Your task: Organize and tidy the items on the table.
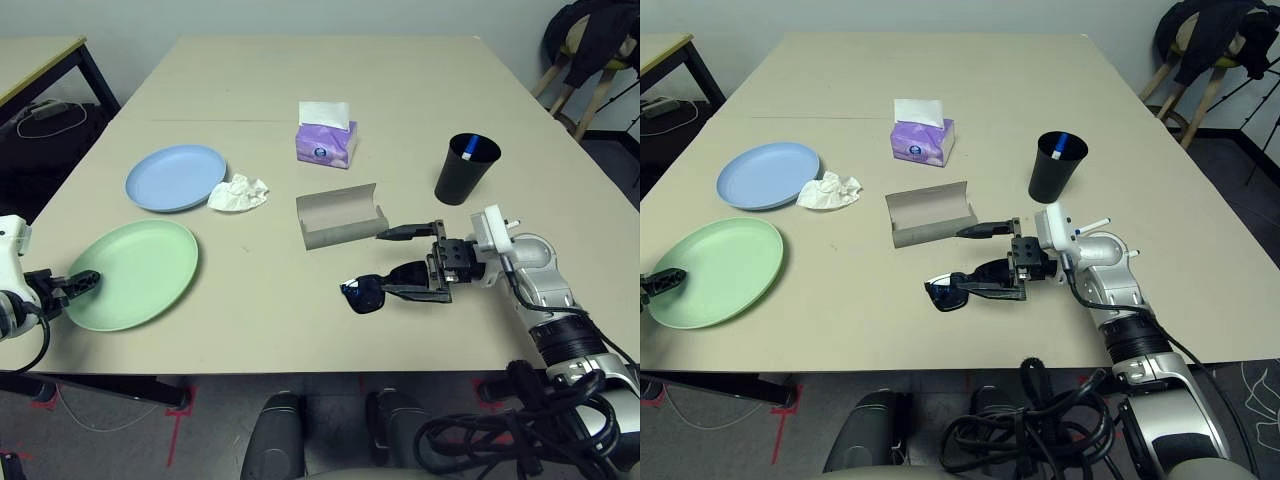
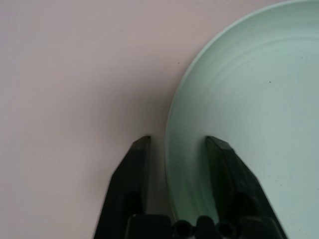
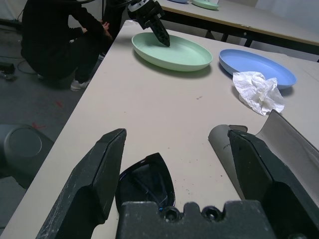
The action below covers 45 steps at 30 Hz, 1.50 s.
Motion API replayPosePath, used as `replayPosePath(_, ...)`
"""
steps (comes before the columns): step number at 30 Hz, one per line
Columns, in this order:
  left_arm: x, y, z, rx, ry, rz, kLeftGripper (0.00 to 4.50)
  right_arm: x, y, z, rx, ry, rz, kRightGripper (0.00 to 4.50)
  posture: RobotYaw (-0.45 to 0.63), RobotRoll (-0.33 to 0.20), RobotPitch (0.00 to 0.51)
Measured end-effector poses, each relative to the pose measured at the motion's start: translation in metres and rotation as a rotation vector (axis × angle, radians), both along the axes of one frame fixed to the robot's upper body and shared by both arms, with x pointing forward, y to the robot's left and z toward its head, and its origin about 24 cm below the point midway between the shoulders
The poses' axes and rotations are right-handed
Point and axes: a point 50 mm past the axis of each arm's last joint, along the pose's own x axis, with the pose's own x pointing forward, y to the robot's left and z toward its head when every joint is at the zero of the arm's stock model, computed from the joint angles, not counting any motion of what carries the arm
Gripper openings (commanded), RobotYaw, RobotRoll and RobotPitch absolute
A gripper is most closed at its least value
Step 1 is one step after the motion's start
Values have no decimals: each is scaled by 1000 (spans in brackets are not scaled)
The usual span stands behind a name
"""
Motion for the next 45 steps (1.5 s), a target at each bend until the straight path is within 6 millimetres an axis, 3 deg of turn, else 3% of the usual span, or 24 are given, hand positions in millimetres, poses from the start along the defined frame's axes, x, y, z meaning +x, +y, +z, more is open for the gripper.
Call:
replayPosePath(3, 2, 0, 6, 1, -18, -13, 107, 0, 0, 0, 1, 0, -2, 4500, 137, 0, 82)
replayPosePath(4, 4, 0, 9, -5, -29, -22, 47, 0, 0, 0, 1, 0, -4, 4500, 137, 0, 81)
replayPosePath(18, 7, -7, 16, -55, -41, -23, 47, 2, 0, 0, 4, 0, -20, 4500, 141, 0, 78)
replayPosePath(28, 17, -37, 23, -127, -122, -62, 47, 4, 1, 1, 21, 13, -49, 4500, 133, 0, 76)
replayPosePath(34, 13, -42, 35, -170, -162, -38, 47, 4, 1, 1, 21, 11, -49, 4500, 148, 0, 74)
replayPosePath(39, 26, -46, 51, -200, -237, -44, 47, 5, 2, 1, 39, 13, -68, 4500, 143, 0, 72)
replayPosePath(45, 48, -53, 69, -249, -336, -41, 47, 15, 2, 6, 166, 77, -228, 4500, 131, 0, 69)
